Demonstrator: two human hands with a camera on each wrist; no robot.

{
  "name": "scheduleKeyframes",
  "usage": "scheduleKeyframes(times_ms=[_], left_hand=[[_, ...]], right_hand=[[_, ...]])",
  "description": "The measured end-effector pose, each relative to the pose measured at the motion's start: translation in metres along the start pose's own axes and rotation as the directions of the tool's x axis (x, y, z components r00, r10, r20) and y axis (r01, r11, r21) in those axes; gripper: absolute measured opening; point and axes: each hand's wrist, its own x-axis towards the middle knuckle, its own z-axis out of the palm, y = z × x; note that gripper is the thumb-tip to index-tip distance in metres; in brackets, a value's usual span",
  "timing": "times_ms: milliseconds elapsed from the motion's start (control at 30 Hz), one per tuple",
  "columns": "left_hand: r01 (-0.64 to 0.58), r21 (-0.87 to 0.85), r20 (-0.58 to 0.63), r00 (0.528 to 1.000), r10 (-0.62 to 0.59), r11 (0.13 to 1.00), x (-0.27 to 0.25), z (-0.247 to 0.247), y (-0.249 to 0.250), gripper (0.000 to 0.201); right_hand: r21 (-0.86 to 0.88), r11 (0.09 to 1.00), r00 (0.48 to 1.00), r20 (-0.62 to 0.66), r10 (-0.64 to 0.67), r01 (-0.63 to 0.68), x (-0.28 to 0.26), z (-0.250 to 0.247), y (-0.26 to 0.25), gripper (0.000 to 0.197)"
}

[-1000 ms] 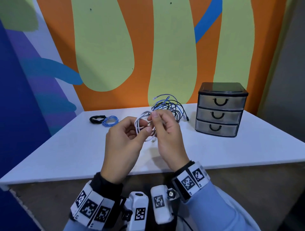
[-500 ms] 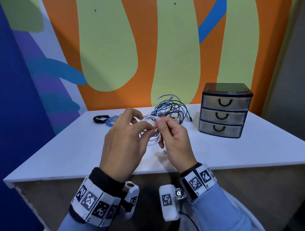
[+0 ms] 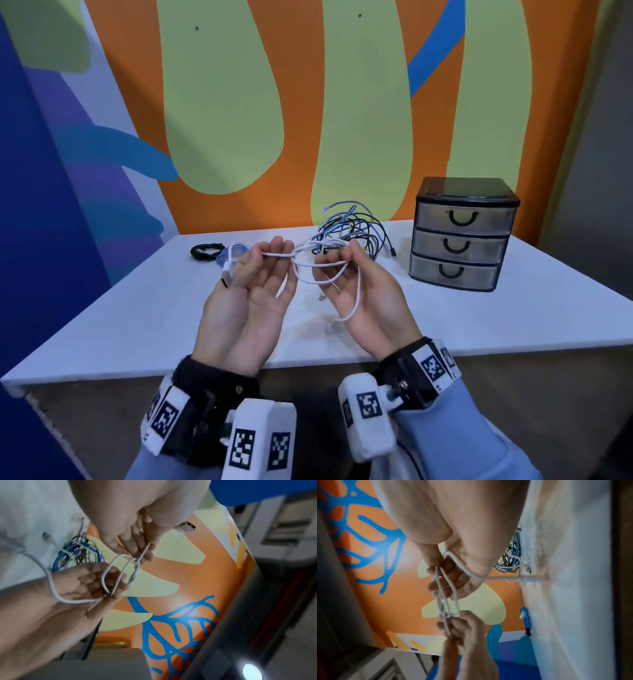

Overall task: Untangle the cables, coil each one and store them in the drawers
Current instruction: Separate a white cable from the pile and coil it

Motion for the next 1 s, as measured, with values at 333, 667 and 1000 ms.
scheduleKeyframes(times_ms=[333, 667, 1000], left_hand=[[0.200, -0.037, -0.179, 0.963, -0.204, 0.979, 0.003, 0.007, -0.018, 0.012], [-0.048, 0.457, 0.018, 0.999, 0.045, 0.888, -0.016, 0.001, -0.025, 0.022], [-0.523, 0.787, 0.472, 0.852, 0.228, 0.326, -0.026, 0.006, -0.030, 0.012]], right_hand=[[0.151, 0.985, 0.996, 0.053, 0.073, -0.081, 0.002, -0.007, -0.005, 0.038], [0.174, 0.983, 0.998, -0.026, -0.055, 0.059, -0.001, -0.007, -0.006, 0.038], [-0.088, 0.992, 0.983, -0.156, -0.098, 0.085, -0.003, -0.003, 0.004, 0.042]])
